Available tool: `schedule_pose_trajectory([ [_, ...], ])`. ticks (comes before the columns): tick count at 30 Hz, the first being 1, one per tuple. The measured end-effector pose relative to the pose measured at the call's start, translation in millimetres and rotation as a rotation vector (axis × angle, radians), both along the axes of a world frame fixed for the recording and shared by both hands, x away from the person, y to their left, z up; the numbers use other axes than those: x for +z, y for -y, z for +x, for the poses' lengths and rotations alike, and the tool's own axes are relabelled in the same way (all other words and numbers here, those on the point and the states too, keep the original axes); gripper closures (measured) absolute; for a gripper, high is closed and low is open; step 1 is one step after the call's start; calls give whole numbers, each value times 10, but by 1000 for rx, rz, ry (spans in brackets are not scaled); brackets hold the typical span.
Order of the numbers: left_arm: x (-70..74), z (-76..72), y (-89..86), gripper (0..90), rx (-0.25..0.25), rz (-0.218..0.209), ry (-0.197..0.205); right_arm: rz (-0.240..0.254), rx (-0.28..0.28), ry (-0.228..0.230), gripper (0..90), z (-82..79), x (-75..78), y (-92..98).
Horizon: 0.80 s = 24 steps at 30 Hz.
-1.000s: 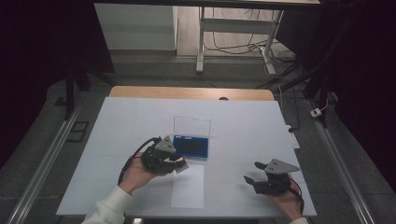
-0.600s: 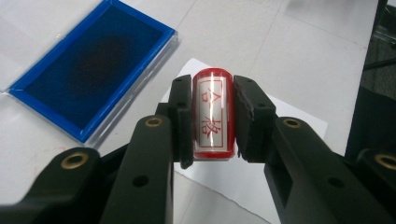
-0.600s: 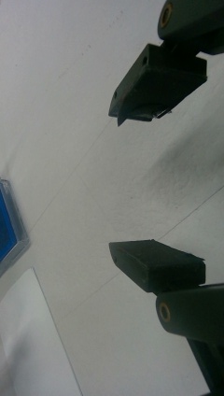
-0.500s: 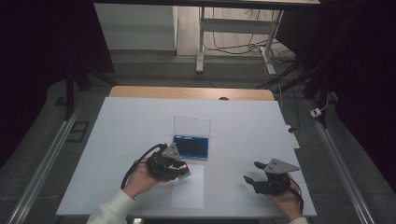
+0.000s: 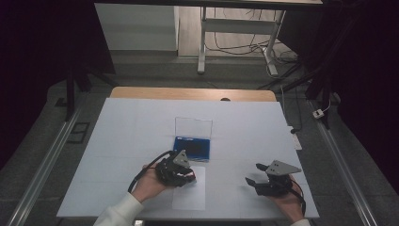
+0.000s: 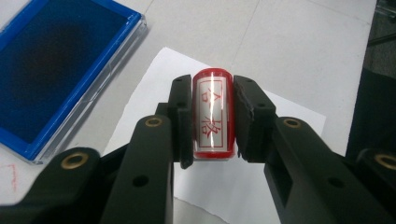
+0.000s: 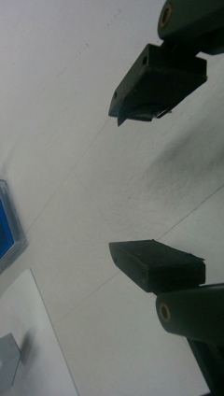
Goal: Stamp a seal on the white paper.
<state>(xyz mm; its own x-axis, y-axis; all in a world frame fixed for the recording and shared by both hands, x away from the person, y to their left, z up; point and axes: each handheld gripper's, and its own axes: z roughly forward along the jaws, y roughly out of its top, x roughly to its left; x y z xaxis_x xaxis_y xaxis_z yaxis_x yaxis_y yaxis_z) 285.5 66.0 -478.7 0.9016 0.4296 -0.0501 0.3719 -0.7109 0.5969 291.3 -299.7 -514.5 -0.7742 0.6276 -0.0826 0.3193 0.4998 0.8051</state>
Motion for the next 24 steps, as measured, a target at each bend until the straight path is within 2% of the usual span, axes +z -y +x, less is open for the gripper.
schedule_pose_trajectory([
  [15,-64,15,54,702,4,40,5,-2,0,-3,291,-2,-3,-3],
  [24,-99,15,62,701,4,42,-3,-5,0,-1,291,0,-4,-1],
])
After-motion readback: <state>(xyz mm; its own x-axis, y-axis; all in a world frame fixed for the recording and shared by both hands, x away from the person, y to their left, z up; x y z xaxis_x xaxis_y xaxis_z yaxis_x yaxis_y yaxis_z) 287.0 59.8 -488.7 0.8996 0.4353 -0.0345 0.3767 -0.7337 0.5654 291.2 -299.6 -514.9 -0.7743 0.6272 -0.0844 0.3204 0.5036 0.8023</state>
